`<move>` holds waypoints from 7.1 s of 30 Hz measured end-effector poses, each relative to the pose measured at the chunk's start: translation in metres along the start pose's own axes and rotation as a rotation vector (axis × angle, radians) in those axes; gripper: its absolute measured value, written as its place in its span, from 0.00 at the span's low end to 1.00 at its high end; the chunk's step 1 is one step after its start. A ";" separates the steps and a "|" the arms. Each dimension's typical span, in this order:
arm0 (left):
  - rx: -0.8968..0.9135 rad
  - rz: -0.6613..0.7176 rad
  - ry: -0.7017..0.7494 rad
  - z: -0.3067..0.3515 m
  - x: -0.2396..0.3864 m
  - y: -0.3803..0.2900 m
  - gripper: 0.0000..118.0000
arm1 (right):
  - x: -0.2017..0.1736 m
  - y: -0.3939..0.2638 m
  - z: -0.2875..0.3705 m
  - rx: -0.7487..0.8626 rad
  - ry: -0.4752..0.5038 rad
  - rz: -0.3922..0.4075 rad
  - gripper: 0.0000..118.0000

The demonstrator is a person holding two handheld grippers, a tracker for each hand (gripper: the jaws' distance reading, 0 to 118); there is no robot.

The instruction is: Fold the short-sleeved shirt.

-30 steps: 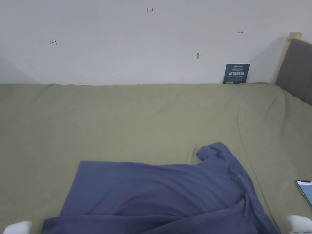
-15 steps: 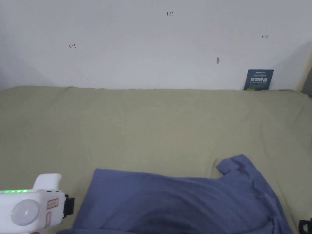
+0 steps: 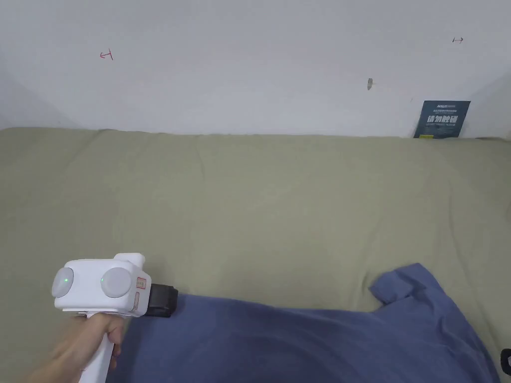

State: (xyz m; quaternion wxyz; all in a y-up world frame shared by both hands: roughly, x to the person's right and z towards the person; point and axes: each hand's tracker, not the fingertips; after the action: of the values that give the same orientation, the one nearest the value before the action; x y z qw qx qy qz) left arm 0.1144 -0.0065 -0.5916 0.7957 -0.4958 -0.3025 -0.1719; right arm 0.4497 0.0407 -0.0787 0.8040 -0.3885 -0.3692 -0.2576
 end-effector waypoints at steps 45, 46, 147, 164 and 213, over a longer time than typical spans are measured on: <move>0.173 0.087 -0.112 0.134 -0.036 -0.077 0.00 | -0.007 0.012 0.080 0.073 0.152 0.140 0.01; 0.184 0.088 -0.113 0.143 -0.038 -0.087 0.00 | -0.008 0.006 0.087 0.073 0.160 0.142 0.01; 0.034 0.546 -0.571 0.147 -0.186 -0.222 0.05 | -0.106 -0.198 0.175 0.163 0.270 0.137 0.00; 0.092 0.293 -0.424 0.222 -0.109 -0.182 0.05 | -0.107 -0.204 0.176 0.158 0.321 0.131 0.00; -0.105 0.195 -0.570 0.097 0.072 -0.222 0.00 | -0.069 -0.223 0.172 0.124 0.346 -0.014 0.00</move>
State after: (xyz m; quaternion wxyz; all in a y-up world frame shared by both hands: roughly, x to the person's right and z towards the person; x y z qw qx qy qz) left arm 0.0118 -0.0177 -0.3608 0.6647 -0.5912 -0.4553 0.0359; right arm 0.1842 0.0634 0.0368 0.8762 -0.2855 -0.2432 -0.3027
